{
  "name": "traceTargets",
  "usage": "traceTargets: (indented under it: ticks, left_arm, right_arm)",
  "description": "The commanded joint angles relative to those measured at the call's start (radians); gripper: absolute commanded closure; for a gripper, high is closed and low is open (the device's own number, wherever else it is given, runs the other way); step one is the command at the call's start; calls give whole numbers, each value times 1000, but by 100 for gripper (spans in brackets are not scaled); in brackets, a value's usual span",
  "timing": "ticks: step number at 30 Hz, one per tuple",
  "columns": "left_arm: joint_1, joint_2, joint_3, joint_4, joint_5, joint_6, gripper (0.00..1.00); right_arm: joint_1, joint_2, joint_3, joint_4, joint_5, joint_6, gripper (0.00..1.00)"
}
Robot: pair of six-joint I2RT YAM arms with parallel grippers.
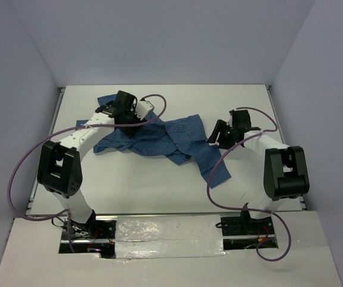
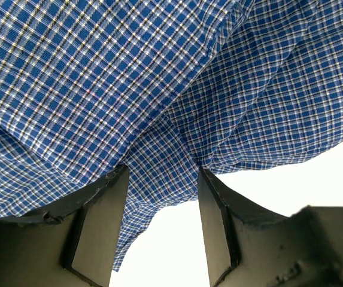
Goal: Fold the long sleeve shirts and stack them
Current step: Flatten the shirt out
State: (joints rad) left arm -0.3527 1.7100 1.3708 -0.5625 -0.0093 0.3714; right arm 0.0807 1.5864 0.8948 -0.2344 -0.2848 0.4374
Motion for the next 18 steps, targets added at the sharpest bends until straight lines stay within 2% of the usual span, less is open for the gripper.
traceTargets:
  ticks: [1,4,11,13,14,15,16,18]
  left_arm:
    - [0,17,7,3,14,-31,38]
    - [0,53,-6,18,-37,-26,39]
    - [0,79,-41,38,-35,-35,38]
    - [0,86,-55,47,-47,-32,40]
    - [0,88,-70,56,-66,-23,53]
    - [0,86,-76,62,-78,-17,60]
    - [0,83,-85,68,-90,-12,78]
    - [1,70,-88,76,-115,-2,95]
  right_arm:
    - [10,12,-5,40,-1,4,31]
    - [24,14,-4,38,15,3,31]
    - [68,26,-8,29,65,9,30]
    - [82,33,-10,30,75,12,30]
    - [91,37,-11,32,78,12,30]
    - [96,41,-10,29,81,11,31]
    - [102,43,-10,29,88,8,33]
    - [116,49,-10,29,108,-2,41]
